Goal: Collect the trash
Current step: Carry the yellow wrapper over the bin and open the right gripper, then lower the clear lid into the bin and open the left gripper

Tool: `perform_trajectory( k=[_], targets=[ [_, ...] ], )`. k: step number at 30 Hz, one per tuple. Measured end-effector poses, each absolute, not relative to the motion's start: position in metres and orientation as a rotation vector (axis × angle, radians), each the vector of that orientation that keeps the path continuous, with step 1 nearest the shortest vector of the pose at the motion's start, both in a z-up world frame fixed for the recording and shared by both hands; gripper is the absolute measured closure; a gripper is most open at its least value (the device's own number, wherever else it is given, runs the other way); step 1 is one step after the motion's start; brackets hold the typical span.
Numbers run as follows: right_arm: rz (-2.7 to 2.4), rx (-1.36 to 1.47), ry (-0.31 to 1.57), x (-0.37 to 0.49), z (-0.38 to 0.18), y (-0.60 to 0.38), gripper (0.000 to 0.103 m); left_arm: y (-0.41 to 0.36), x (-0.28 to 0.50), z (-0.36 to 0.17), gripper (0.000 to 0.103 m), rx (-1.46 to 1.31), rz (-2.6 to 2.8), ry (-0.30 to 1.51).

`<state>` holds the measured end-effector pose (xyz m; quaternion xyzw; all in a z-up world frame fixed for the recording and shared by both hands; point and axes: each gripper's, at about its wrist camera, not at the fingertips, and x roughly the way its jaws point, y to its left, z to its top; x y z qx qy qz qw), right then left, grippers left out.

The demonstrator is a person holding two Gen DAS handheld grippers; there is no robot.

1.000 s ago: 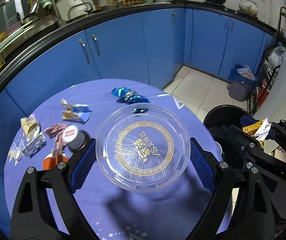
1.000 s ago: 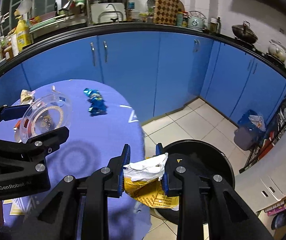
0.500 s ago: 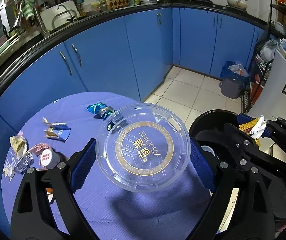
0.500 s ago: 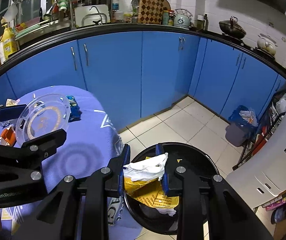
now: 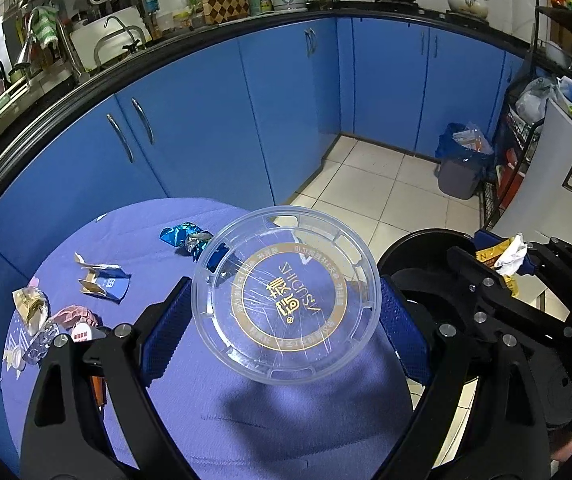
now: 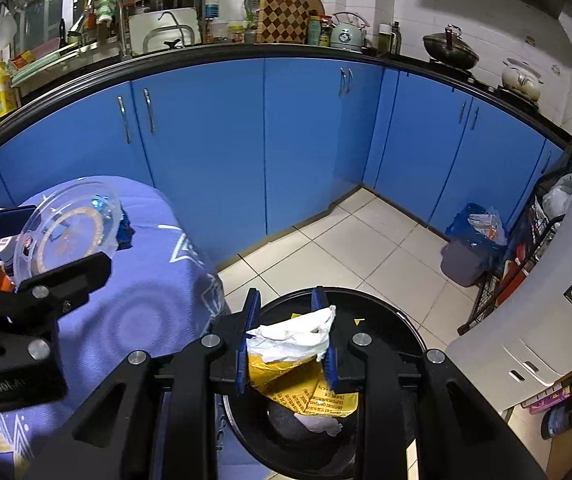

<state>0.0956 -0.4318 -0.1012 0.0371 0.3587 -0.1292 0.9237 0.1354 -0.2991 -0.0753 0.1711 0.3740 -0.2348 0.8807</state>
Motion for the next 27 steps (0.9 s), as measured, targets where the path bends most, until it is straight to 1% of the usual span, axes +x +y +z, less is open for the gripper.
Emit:
perform_trajectory(
  k=[8,11,12,13,14,15,27],
  targets=[
    [-0.315,0.095,0.730,0.094,-0.105,-0.448,0.075,-0.300,0.141,-0.076,0.015,0.354,-0.477,0.774],
    [-0.328,0.112,0.733,0.093,-0.105,-0.454,0.069,-0.303,0.141,-0.076,0.015,0.355,-0.477,0.772],
    [-0.331,0.116,0.734,0.093,-0.105,-0.456,0.056,-0.303,0.141,-0.075,0.015,0.355,-0.477,0.771],
    [-0.341,0.117,0.729,0.092,-0.104,-0.458,0.035,-0.304,0.141,-0.075,0.015,0.356,-0.477,0.771],
    [-0.360,0.114,0.713,0.089,-0.103,-0.459,0.028,-0.305,0.141,-0.075,0.015,0.357,-0.479,0.772],
    [-0.369,0.111,0.697,0.086,-0.101,-0.460,0.024,-0.306,0.141,-0.075,0.015,0.359,-0.480,0.772],
    [-0.461,0.108,0.689,0.067,-0.096,-0.488,0.023,-0.321,0.135,-0.069,0.015,0.369,-0.518,0.757]
  ],
)
